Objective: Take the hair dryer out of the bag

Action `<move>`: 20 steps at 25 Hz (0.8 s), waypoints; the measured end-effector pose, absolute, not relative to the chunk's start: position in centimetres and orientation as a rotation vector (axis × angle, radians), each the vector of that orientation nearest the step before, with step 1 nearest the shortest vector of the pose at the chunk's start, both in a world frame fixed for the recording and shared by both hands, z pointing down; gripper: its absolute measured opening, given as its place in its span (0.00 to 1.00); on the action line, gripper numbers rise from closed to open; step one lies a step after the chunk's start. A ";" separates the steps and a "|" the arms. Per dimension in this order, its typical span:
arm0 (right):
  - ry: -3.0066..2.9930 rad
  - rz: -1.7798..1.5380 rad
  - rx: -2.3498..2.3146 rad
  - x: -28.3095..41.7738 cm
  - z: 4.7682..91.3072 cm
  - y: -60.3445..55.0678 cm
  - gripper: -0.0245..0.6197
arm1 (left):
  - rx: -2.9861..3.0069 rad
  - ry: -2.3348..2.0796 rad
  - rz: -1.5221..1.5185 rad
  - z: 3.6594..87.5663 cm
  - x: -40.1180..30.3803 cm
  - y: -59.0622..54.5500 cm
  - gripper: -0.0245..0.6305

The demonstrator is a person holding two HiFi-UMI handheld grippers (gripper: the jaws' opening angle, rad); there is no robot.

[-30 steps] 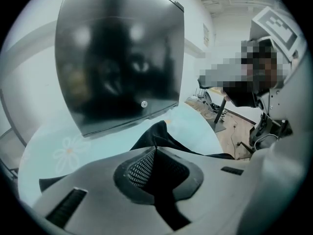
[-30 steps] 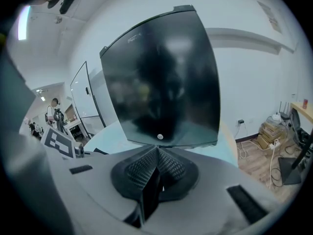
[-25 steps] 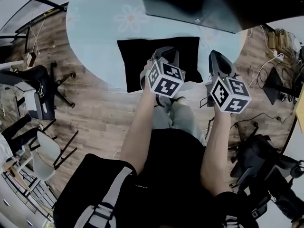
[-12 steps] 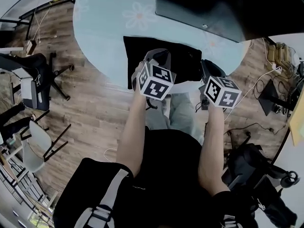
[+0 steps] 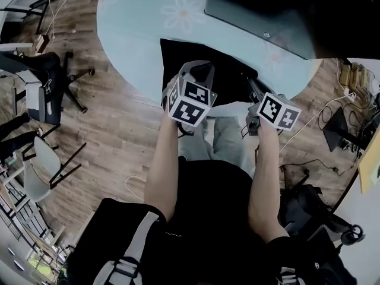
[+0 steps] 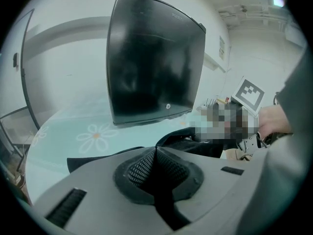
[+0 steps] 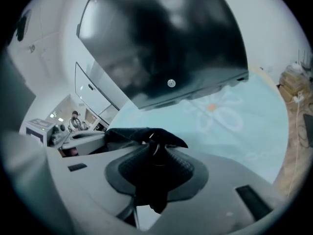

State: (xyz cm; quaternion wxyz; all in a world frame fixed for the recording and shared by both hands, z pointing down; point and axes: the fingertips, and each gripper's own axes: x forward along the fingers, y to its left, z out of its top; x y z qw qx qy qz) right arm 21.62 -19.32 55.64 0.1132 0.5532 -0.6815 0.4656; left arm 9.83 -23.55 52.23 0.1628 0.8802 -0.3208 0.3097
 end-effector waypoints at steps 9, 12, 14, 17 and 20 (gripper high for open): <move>-2.109 1.476 1.609 20.7 56.0 -20.7 0.23 | 2.497 -0.915 0.835 52.4 9.7 -23.8 0.07; -2.140 1.528 1.610 20.8 56.1 -20.7 0.25 | 2.499 -0.920 0.823 52.2 9.6 -23.7 0.07; -2.144 1.530 1.618 21.0 56.1 -20.7 0.27 | 2.500 -0.925 0.819 52.1 9.6 -23.8 0.07; -2.089 1.566 1.659 21.9 56.6 -20.4 0.35 | 2.496 -0.933 0.815 52.0 9.5 -23.9 0.07; -1.993 1.622 1.703 23.0 57.5 -19.3 0.26 | 2.502 -0.950 0.819 51.8 9.9 -24.4 0.07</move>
